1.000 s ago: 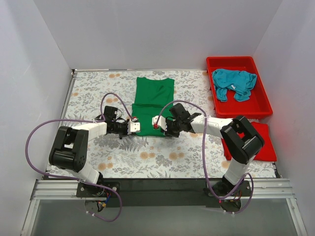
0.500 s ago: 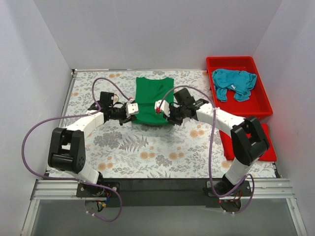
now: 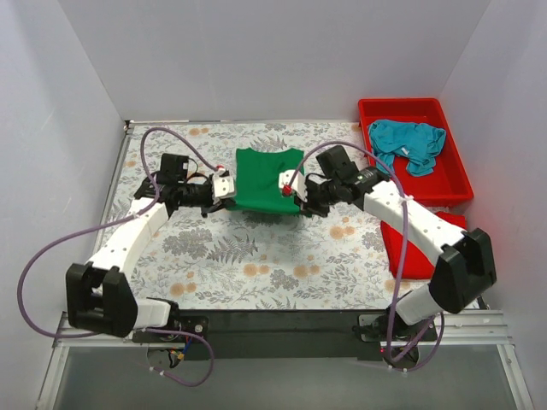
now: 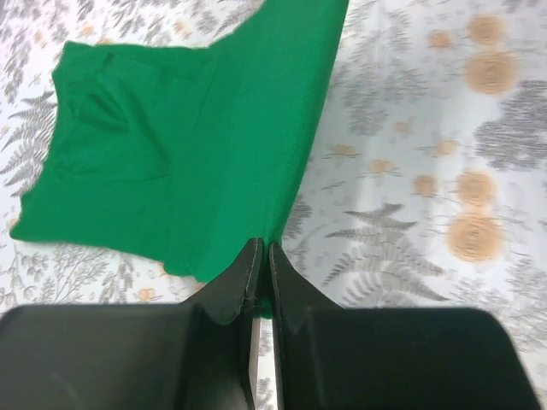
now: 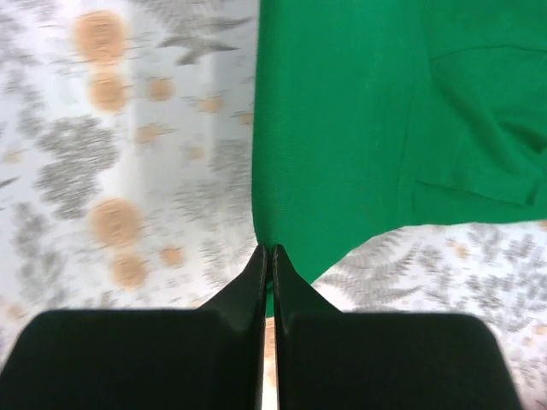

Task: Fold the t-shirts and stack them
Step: Fold the tshirt

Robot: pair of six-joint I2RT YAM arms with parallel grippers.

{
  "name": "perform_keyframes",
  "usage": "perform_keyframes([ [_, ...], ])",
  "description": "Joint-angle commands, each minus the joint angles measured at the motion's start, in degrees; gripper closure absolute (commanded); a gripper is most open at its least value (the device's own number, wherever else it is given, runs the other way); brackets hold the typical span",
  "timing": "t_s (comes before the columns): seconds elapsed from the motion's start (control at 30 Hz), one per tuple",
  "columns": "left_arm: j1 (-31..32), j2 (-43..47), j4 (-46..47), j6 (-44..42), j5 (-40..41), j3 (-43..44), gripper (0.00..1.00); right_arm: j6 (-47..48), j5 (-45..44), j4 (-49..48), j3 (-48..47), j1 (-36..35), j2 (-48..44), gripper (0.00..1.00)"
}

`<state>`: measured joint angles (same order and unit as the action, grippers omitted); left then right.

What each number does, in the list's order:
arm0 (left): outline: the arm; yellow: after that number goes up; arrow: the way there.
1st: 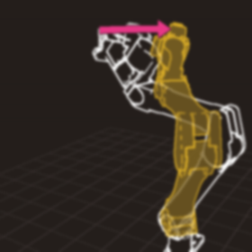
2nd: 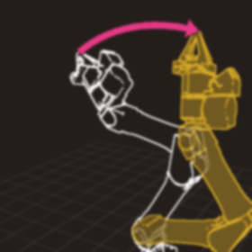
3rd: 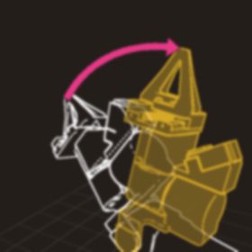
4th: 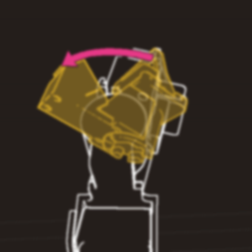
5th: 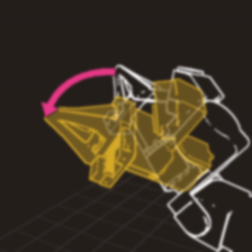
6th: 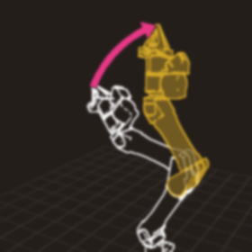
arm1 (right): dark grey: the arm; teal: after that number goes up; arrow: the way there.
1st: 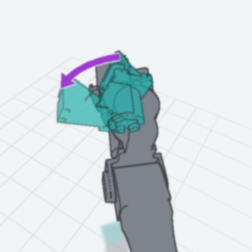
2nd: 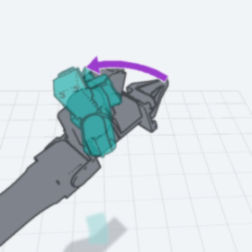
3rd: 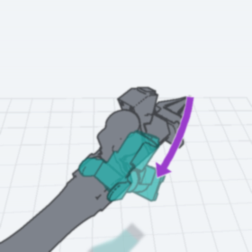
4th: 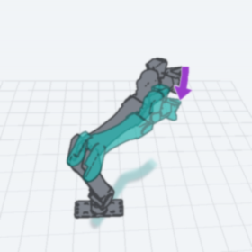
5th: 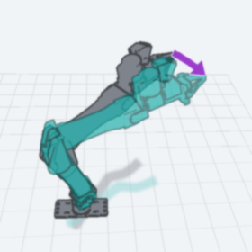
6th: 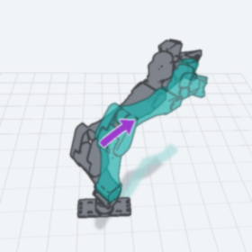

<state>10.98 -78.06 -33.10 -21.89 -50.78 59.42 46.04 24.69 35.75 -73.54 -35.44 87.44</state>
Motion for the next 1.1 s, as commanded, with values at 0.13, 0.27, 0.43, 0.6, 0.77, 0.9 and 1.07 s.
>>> perform_keyframes([
  [0.13, 1.1, 20.1, -24.6, -7.8, -3.3, -7.2, 1.00, -2.6, 8.1, 15.2, 6.5, -5.2, -14.2, 0.99],
  [0.27, 1.2, 24.5, -31.8, -4.9, -3.9, -4.9, 1.00, -6.8, 9.9, 18.0, 4.3, -6.4, -15.8, 0.99],
  [0.43, 1.0, 20.2, -22.2, 3.0, 2.2, -1.9, 1.00, -2.3, 8.4, 19.1, 0.2, -4.4, -10.4, 0.99],
  [0.6, -1.1, 10.7, -18.8, 3.0, -0.3, 4.6, 1.00, 3.5, 9.3, 19.4, -6.3, 1.9, -2.2, 0.99],
  [0.77, -1.6, 2.2, -14.4, 0.6, 0.9, 6.1, 1.00, 8.4, 9.1, 19.4, -13.3, 4.8, 7.4, 0.99],
  [0.9, -2.9, -3.4, -11.3, -0.3, 0.9, 8.2, 1.00, 10.5, 9.7, 19.8, -18.7, 6.6, 15.2, 0.99],
  [1.07, -4.5, -11.0, -8.7, -1.0, 0.4, 11.9, 1.00, 12.7, 10.4, 20.0, -23.1, 8.5, 21.4, 0.99],
])
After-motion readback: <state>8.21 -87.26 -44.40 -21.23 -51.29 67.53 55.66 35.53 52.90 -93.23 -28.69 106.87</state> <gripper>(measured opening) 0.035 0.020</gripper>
